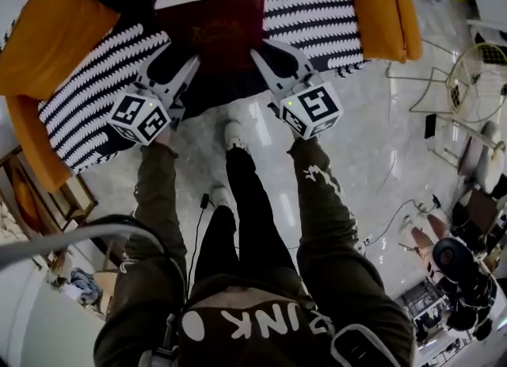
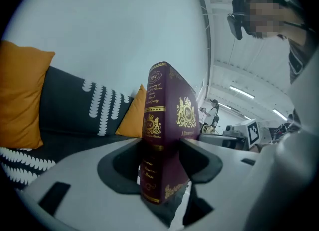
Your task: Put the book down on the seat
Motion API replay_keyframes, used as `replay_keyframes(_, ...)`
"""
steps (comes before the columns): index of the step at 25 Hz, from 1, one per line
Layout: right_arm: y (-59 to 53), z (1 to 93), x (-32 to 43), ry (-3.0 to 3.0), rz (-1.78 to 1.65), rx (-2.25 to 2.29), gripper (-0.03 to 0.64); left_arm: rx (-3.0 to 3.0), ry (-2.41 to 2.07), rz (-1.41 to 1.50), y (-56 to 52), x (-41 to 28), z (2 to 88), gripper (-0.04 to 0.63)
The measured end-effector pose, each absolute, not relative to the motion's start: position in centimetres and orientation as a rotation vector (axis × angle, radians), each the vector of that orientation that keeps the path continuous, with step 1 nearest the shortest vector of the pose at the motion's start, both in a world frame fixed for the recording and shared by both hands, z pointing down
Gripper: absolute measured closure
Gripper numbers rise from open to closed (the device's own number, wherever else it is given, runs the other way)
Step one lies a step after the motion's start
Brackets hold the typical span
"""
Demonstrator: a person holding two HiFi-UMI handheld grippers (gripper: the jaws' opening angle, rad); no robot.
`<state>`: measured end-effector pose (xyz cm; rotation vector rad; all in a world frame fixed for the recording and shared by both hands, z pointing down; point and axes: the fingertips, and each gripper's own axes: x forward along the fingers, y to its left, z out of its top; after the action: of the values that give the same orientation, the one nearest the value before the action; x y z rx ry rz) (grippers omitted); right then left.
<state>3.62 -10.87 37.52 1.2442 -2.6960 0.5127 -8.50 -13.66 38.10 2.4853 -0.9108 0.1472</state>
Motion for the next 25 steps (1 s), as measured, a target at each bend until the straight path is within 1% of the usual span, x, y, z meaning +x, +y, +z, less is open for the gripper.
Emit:
replay_keyframes(7, -12.7, 47.2, 3.0, -2.627, 0.701, 1.283, 0.555, 2.444, -0.892, 0.204, -15.8, -9.1, 47.2, 0.373)
replay_keyframes(12, -13.7, 52.8, 2.5, -2.581, 0.757, 1.280, 0.555, 2.391, -0.896, 0.208, -16.5, -9.7, 53.2, 0.373)
replay_keyframes(20, -15.0, 58.8, 1.3, -2.518, 0.838, 1.226, 0.555, 2.347, -0.872, 0.254, -18.0, -10.8, 59.1, 0.371)
replay_keyframes(25, -17.2, 60.0, 3.5, -2.517, 0.902, 1.233, 0.551, 2.302, -0.883, 0.209, -20.7, -8.8, 60.2, 0.373)
